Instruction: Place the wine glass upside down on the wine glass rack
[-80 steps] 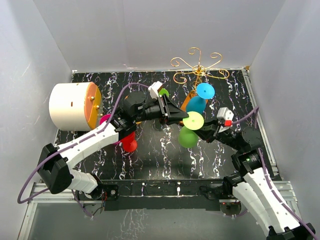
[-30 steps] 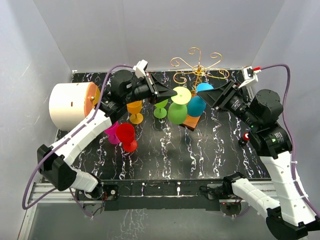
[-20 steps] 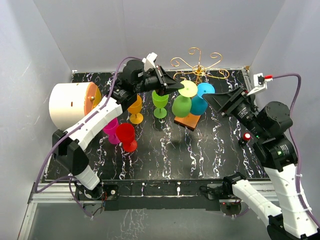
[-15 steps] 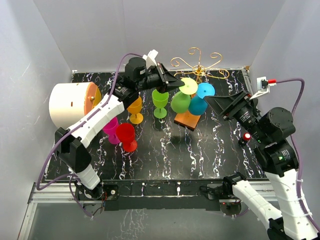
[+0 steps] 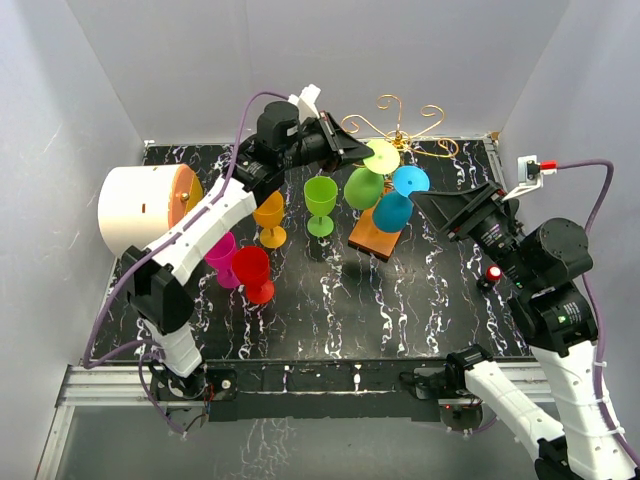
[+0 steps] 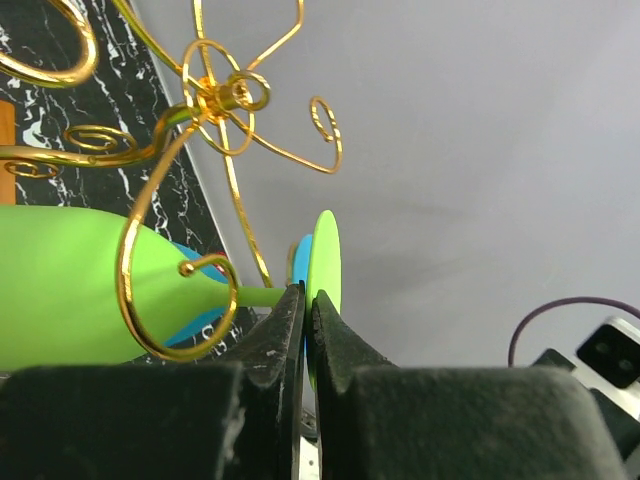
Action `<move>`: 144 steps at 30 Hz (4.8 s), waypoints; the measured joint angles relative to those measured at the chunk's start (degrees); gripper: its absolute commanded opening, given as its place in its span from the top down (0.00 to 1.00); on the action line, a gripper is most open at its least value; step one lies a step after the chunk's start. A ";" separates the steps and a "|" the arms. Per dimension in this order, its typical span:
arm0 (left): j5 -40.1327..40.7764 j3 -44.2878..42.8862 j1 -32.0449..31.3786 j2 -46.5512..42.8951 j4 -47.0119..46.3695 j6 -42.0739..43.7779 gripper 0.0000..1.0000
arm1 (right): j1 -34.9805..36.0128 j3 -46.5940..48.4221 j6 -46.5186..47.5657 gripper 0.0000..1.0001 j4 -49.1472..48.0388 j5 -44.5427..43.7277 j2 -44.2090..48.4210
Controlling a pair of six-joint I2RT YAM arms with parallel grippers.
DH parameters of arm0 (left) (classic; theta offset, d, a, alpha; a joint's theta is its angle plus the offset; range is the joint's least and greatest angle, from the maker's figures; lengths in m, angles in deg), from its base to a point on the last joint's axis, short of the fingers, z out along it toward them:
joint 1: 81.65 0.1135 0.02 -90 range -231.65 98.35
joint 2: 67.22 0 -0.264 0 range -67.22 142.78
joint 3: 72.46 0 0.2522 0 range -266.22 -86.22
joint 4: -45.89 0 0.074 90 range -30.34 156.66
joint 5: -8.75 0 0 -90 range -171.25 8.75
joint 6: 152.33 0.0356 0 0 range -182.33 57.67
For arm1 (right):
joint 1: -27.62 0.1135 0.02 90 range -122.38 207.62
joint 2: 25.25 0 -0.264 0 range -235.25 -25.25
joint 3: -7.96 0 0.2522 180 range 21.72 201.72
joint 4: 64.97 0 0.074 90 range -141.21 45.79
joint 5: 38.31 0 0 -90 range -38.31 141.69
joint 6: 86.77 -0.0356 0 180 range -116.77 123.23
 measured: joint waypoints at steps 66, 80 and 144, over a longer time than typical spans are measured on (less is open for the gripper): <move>0.22 -1.01 1.14 -0.11 6.91 7.85 0.57 | 0.00 -5.49 -1.36 0.52 -0.48 -0.04 1.36; -1.57 1.22 0.24 -5.01 12.94 13.03 0.34 | 0.00 -5.99 -1.36 0.52 -0.66 -0.07 1.36; 19.47 26.56 0.15 -23.56 46.73 36.96 1.00 | 0.00 -20.92 -2.78 0.43 -2.01 -6.97 8.22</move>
